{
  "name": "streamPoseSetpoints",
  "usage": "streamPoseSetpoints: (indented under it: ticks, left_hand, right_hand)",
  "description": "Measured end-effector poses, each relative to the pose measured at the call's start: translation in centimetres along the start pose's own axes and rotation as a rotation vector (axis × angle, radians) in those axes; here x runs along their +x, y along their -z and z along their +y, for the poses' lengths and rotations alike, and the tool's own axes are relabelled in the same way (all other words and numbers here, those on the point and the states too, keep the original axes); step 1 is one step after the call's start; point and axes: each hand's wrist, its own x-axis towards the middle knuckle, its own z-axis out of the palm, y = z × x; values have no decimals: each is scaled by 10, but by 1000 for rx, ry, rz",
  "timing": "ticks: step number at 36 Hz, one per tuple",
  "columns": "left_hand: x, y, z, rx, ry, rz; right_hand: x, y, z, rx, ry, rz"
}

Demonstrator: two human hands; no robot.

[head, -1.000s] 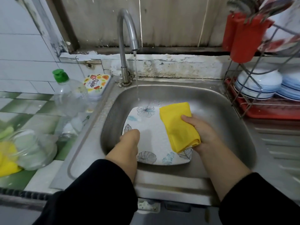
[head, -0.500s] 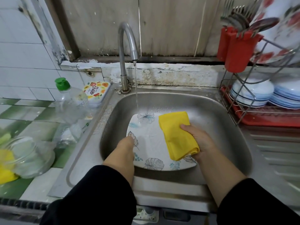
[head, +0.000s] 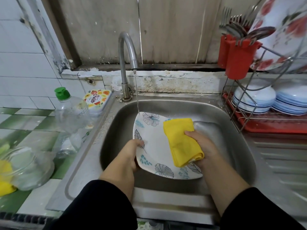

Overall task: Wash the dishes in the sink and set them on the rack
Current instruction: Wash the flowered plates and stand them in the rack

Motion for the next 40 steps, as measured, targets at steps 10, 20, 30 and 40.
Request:
streamPoseSetpoints:
  ticks: [10,20,30,40]
  left_hand:
    - [-18,-13,6,15,-163,-174]
    - [-53,-36,53,353,-345,-112]
    - [-82,-56,96,360,-432,-177]
    - [-88,-65,96,313,-376,-257]
  right_hand:
    - [3,2,-3,50,19,2]
    - [0,1,-12,151,71,4]
    - [-12,-1,-22,216,100,23]
    - [-22,-4,-30,221,160,82]
